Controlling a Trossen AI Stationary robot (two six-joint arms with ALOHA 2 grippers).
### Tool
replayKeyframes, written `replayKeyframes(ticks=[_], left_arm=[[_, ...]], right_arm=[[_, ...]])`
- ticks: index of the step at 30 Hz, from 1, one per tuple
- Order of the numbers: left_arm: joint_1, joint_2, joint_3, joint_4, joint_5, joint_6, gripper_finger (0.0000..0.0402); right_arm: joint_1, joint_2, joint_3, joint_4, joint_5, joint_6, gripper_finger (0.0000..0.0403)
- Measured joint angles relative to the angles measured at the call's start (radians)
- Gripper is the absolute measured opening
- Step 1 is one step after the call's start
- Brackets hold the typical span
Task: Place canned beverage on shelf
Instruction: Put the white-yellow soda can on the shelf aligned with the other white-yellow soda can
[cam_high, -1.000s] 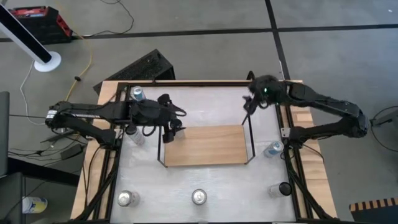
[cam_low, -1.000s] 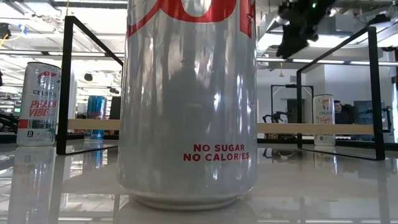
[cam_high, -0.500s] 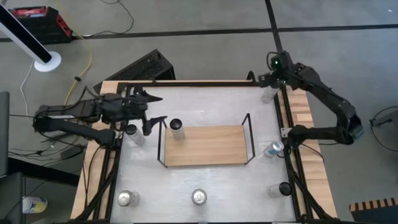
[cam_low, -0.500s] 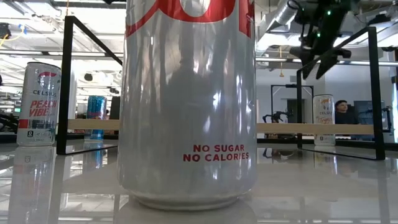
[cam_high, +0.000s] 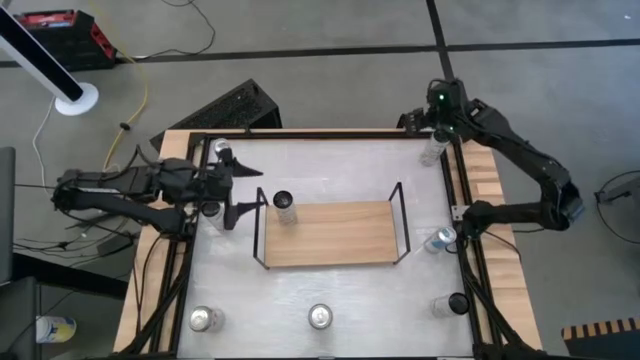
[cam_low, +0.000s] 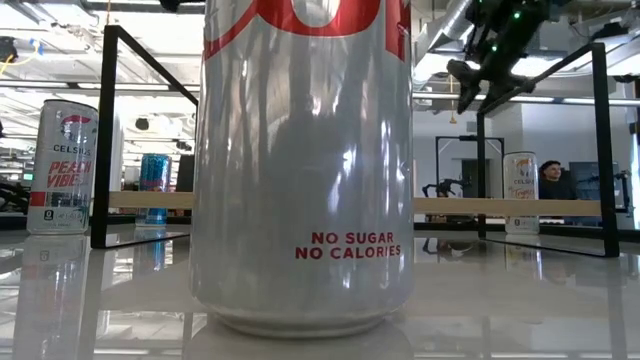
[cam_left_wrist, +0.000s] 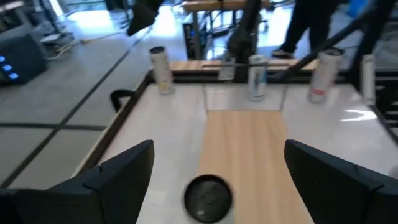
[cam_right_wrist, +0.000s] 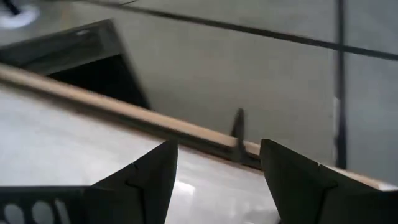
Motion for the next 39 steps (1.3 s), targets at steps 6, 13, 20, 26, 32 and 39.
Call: replayKeyframes(ticks=[6, 13, 20, 26, 32, 39], left_arm=[[-0.128, -0.057, -0.162, 0.119, -0.146, 0.009, 0.0343], [-0.222, -0.200, -0.356, 0.364, -0.245, 0.150, 0.0343], [-0.259, -0.295, -0.588, 0.705, -0.093, 0.317, 0.0343], [-0.263, -0.318, -0.709, 0.823, 0.007, 0.344, 0.0343], [-0.263, -0.348, -0.709, 0.824, 0.033, 0.335, 0.0343], [-0.262, -0.349, -0.708, 0.832, 0.037, 0.343, 0.0343]], right_arm=[[0.010, 0.000, 0.085, -0.140, -0.050, -0.001, 0.0255], [0.053, 0.000, 0.231, -0.435, 0.131, 0.104, 0.0255], [0.101, 0.006, 0.233, -0.623, 0.189, 0.331, 0.0255], [0.069, 0.019, 0.181, -0.590, 0.266, 0.445, 0.0255], [0.053, 0.032, 0.117, -0.444, 0.271, 0.470, 0.0269], [0.054, 0.043, 0.062, -0.413, 0.342, 0.463, 0.0323]])
